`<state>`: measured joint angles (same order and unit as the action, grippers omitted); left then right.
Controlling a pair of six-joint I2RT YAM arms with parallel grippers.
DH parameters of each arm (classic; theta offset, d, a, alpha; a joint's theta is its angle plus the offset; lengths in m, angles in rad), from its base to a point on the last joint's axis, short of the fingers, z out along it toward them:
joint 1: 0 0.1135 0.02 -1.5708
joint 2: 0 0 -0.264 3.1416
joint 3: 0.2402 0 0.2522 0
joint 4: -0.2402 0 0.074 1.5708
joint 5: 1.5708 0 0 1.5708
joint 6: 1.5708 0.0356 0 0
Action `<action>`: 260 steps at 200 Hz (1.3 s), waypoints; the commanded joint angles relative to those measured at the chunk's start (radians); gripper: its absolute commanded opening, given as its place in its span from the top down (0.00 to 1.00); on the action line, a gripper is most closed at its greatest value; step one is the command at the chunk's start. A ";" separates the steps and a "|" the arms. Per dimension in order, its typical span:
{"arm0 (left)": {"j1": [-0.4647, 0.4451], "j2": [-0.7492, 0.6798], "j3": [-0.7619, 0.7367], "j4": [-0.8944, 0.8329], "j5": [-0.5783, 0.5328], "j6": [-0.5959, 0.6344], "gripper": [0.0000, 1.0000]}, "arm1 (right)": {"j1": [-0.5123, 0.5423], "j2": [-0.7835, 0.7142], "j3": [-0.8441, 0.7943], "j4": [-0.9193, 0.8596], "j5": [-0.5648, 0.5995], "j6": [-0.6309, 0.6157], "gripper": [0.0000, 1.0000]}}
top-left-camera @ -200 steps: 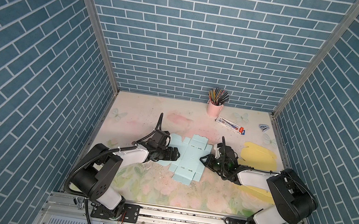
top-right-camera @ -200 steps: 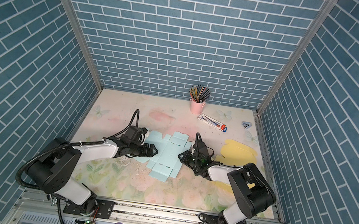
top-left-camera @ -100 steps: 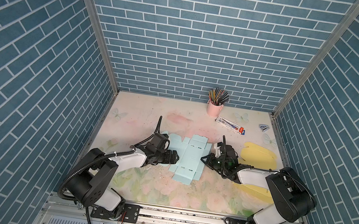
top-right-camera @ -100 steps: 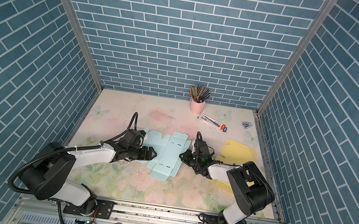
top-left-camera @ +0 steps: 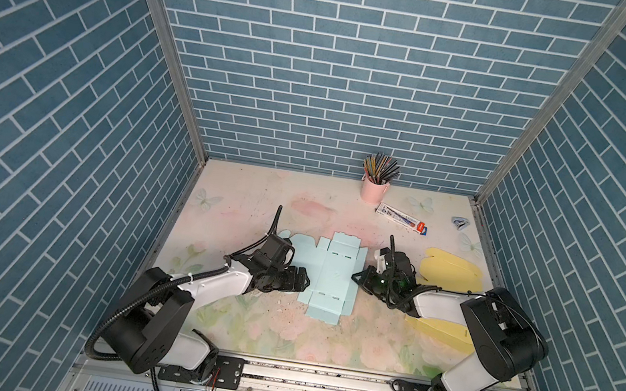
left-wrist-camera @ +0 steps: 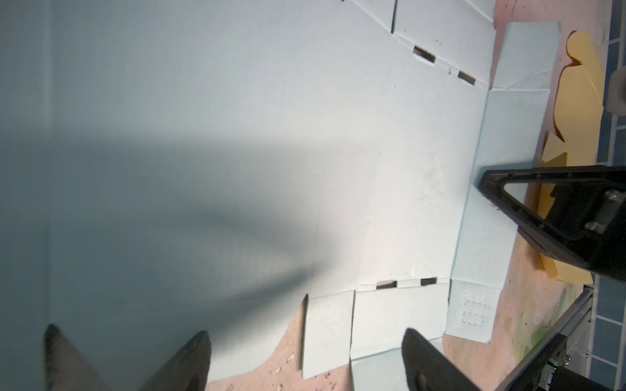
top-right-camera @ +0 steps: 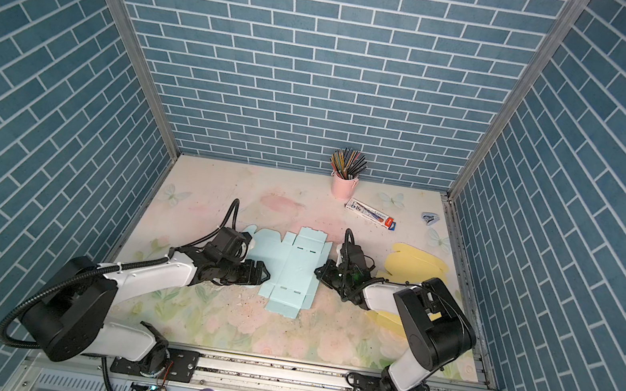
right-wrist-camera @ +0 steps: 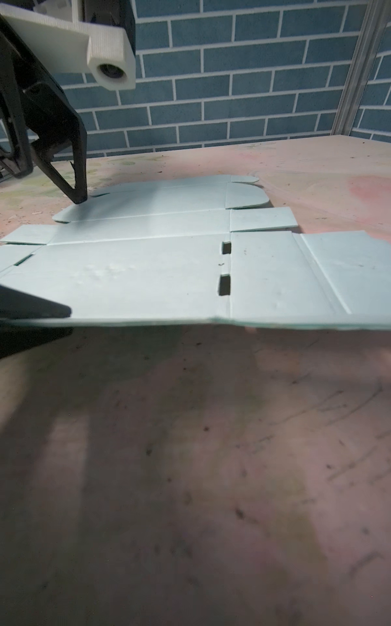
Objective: Fold the paper box
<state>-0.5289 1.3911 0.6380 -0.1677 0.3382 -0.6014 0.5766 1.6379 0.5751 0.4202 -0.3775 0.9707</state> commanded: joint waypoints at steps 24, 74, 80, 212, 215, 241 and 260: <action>0.064 -0.004 0.055 -0.085 -0.001 0.082 0.11 | -0.015 0.015 0.028 0.022 -0.014 -0.005 0.97; 0.179 0.047 0.118 -0.090 0.034 0.140 0.11 | -0.031 0.003 0.063 -0.094 0.009 -0.052 0.87; 0.181 0.055 0.119 -0.083 0.036 0.140 0.11 | -0.032 0.002 0.062 -0.092 0.008 -0.050 0.85; 0.181 0.105 0.063 0.032 0.071 0.088 0.11 | -0.038 0.030 0.034 0.002 -0.011 0.004 0.88; 0.181 0.105 0.063 0.033 0.070 0.087 0.11 | -0.038 0.031 0.035 0.001 -0.010 0.003 0.88; 0.181 0.101 0.039 0.033 0.070 0.088 0.11 | -0.038 0.027 0.035 -0.013 0.001 -0.008 0.91; 0.181 0.094 0.032 0.034 0.072 0.087 0.11 | -0.038 0.020 0.043 -0.048 0.011 -0.031 0.95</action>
<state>-0.3519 1.4887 0.6949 -0.1375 0.4068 -0.5083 0.5419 1.6581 0.6205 0.4030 -0.3813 0.9455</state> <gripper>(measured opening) 0.889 0.075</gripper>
